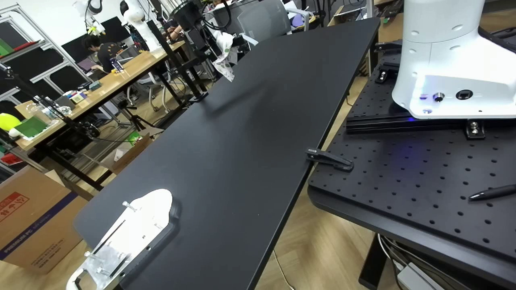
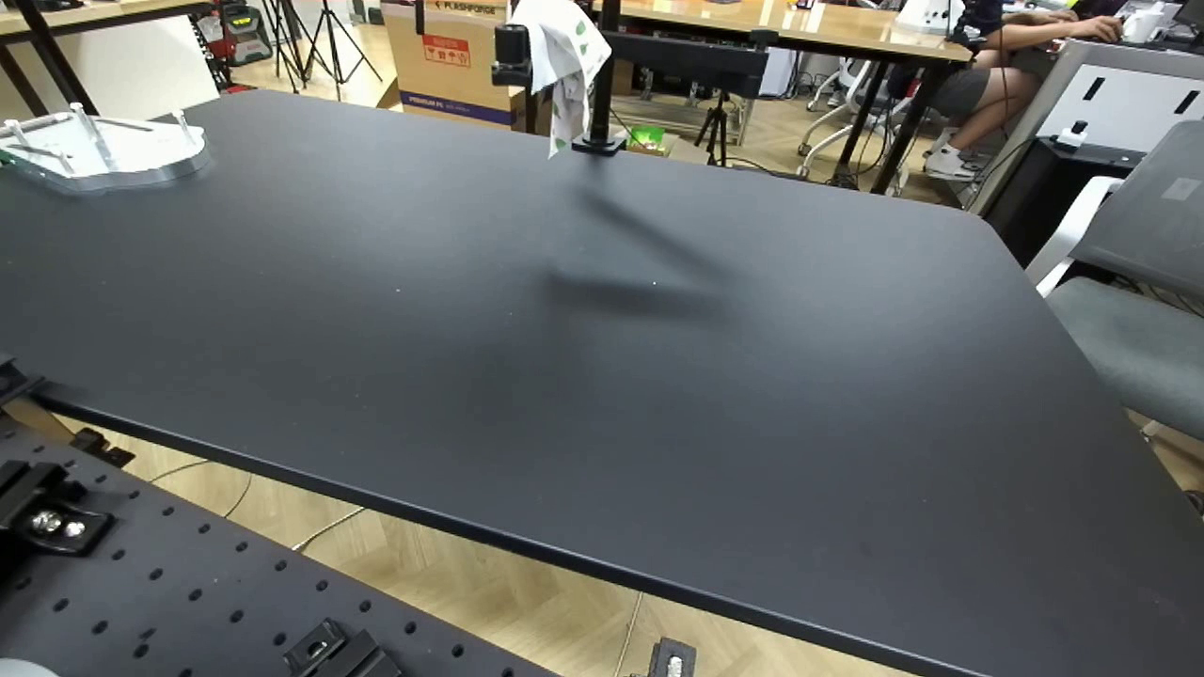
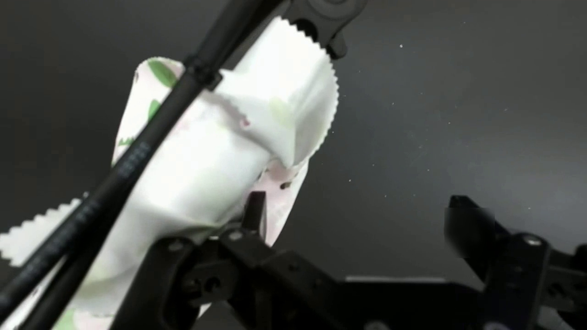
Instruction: Hang the cloth on the stand
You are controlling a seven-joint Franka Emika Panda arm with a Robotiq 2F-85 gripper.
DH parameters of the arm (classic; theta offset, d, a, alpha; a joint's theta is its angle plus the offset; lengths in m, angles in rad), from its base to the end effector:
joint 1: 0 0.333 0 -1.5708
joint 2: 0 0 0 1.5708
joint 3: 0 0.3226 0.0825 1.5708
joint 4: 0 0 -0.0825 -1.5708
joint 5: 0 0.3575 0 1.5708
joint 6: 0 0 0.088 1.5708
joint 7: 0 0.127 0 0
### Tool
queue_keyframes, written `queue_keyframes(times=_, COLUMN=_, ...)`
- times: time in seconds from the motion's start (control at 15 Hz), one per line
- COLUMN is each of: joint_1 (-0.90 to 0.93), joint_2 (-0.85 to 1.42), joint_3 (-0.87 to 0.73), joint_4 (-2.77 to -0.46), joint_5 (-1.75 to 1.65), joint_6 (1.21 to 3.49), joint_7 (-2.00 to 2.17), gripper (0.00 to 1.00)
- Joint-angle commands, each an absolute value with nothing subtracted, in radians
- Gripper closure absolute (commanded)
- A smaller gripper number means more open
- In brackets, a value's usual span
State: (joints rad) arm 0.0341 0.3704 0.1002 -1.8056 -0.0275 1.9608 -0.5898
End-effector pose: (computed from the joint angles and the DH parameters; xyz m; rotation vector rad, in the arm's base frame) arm 0.5889 0.0734 0.3264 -2.8608 -1.1004 0.3151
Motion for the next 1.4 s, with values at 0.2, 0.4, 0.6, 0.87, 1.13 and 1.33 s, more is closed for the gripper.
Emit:
queue_keyframes(times=0.2, joint_1=0.055, joint_2=0.374, joint_3=0.108, joint_4=-1.799, joint_5=-0.092, joint_6=1.973, joint_7=-0.539, gripper=0.0)
queue_keyframes(times=0.4, joint_1=0.07, joint_2=0.383, joint_3=0.117, joint_4=-1.802, joint_5=-0.118, joint_6=1.993, joint_7=-0.531, gripper=0.0)
queue_keyframes(times=0.6, joint_1=0.102, joint_2=0.395, joint_3=0.119, joint_4=-1.812, joint_5=-0.183, joint_6=2.072, joint_7=-0.49, gripper=0.0)
queue_keyframes(times=0.87, joint_1=0.159, joint_2=0.426, joint_3=0.112, joint_4=-1.814, joint_5=-0.314, joint_6=2.168, joint_7=-0.391, gripper=0.0)
queue_keyframes(times=1.13, joint_1=0.197, joint_2=0.473, joint_3=0.118, joint_4=-1.792, joint_5=-0.374, joint_6=2.174, joint_7=-0.344, gripper=0.0)
queue_keyframes(times=1.33, joint_1=0.188, joint_2=0.477, joint_3=0.134, joint_4=-1.801, joint_5=-0.345, joint_6=2.156, joint_7=-0.384, gripper=0.0)
